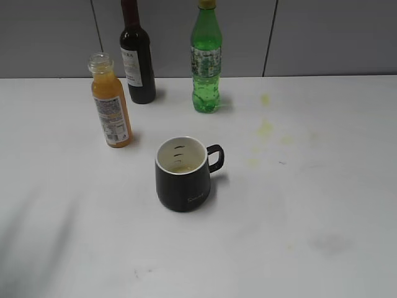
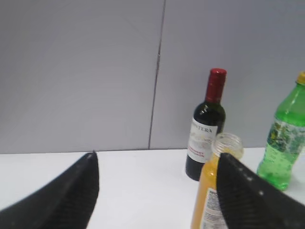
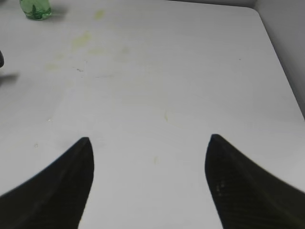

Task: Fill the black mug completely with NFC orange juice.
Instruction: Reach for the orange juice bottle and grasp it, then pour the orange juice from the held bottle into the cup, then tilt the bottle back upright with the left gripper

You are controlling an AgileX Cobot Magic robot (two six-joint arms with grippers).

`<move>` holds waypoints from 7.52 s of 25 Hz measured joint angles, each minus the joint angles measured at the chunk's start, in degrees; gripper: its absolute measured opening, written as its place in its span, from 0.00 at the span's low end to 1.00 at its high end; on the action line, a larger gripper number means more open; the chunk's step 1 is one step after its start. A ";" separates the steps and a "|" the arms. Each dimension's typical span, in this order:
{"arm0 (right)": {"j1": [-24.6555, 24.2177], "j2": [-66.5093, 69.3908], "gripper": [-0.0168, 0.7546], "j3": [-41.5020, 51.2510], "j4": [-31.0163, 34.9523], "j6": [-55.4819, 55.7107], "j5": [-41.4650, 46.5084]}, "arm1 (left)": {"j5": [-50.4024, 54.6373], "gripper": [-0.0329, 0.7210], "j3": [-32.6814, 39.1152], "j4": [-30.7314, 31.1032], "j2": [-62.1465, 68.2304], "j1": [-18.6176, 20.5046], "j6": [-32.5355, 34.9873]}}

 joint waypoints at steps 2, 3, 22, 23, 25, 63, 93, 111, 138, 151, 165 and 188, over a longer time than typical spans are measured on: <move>0.00 0.00 0.74 0.00 0.00 0.00 0.00 | -5.15 0.82 0.00 0.13 6.86 -2.26 0.00; 0.00 0.00 0.74 0.00 0.00 0.00 0.00 | -7.80 0.82 0.00 0.34 9.78 -3.19 0.00; 0.00 0.00 0.74 0.00 0.00 0.00 0.00 | -32.62 0.89 -11.60 8.28 57.35 -7.93 -0.61; 0.00 0.00 0.74 0.00 0.00 0.00 0.00 | -32.64 0.89 -12.83 8.27 58.68 -7.93 -0.61; 0.00 0.00 0.74 0.00 0.00 0.00 0.00 | -32.21 0.89 -15.91 8.27 60.95 -7.93 -0.61; 0.00 0.00 0.74 0.00 0.00 0.00 0.00 | -26.77 0.66 -36.96 15.44 75.55 -8.00 -0.92; 0.00 0.00 0.74 0.00 0.00 0.00 0.02 | -21.55 0.66 -30.41 29.81 63.66 -11.54 6.32; 0.00 0.00 0.74 0.00 0.00 0.00 0.02 | -20.77 0.66 -30.41 26.14 63.76 -13.82 32.91; 0.00 0.00 0.74 0.00 0.00 0.00 0.02 | -25.92 0.66 -30.41 20.58 64.89 -13.82 56.72; 0.00 0.00 0.74 0.00 0.00 0.00 0.02 | -32.67 0.66 -30.47 19.36 68.72 -13.82 63.30; 0.00 0.00 0.74 0.00 0.00 0.00 0.02 | -35.73 0.66 -30.64 16.53 68.72 -13.82 68.65; 0.00 0.00 0.74 0.00 0.00 0.00 0.07 | -35.69 0.66 -31.17 16.15 68.72 -13.82 75.95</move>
